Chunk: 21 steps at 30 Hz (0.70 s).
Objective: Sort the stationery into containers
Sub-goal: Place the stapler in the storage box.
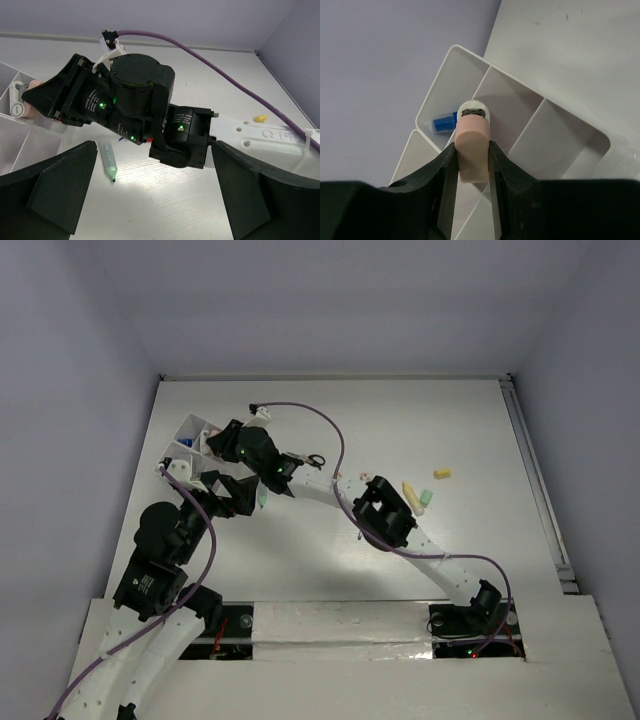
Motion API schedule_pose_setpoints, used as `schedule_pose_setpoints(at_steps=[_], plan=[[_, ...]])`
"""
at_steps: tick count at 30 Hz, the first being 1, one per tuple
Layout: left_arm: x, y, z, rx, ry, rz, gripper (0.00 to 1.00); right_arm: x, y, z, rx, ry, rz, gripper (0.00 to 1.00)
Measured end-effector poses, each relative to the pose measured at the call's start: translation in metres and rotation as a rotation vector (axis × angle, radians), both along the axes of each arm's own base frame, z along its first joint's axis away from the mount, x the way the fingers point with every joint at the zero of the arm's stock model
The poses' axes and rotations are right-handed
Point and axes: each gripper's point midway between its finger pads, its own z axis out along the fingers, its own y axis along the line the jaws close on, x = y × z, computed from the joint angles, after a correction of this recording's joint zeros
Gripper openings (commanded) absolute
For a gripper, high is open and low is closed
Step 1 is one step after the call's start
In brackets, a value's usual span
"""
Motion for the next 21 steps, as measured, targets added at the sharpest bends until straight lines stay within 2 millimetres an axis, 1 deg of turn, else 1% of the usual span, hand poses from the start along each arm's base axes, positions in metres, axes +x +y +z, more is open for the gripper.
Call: schedule_pose_setpoints(at_steps=[2, 3, 5, 6, 9, 14, 17, 19, 21], plan=[[0.0, 0.0, 0.0, 0.0, 0.001, 0.0, 0.99, 0.0, 0.0, 0.0, 0.0, 0.0, 0.0, 0.42], [0.0, 0.0, 0.0, 0.0, 0.001, 0.0, 0.99, 0.0, 0.0, 0.0, 0.0, 0.0, 0.0, 0.49], [0.0, 0.0, 0.0, 0.0, 0.001, 0.0, 0.99, -0.001, 0.0, -0.002, -0.004, -0.001, 0.001, 0.53], [0.0, 0.0, 0.0, 0.0, 0.001, 0.0, 0.99, -0.001, 0.0, -0.003, -0.008, -0.002, 0.001, 0.58], [0.0, 0.0, 0.0, 0.0, 0.001, 0.0, 0.99, 0.0, 0.0, -0.002, -0.002, -0.018, 0.002, 0.63], [0.0, 0.0, 0.0, 0.001, 0.001, 0.001, 0.99, -0.003, -0.003, -0.002, -0.021, -0.041, 0.012, 0.64], [0.0, 0.001, 0.0, 0.001, 0.001, 0.005, 0.99, -0.008, -0.005, -0.002, -0.047, -0.063, 0.039, 0.64], [0.001, 0.002, 0.0, 0.001, 0.001, 0.01, 0.99, -0.012, -0.004, 0.001, -0.06, -0.084, 0.065, 0.64], [0.001, 0.003, 0.0, 0.001, 0.001, 0.016, 0.99, -0.017, -0.005, 0.01, -0.076, -0.115, 0.093, 0.64]])
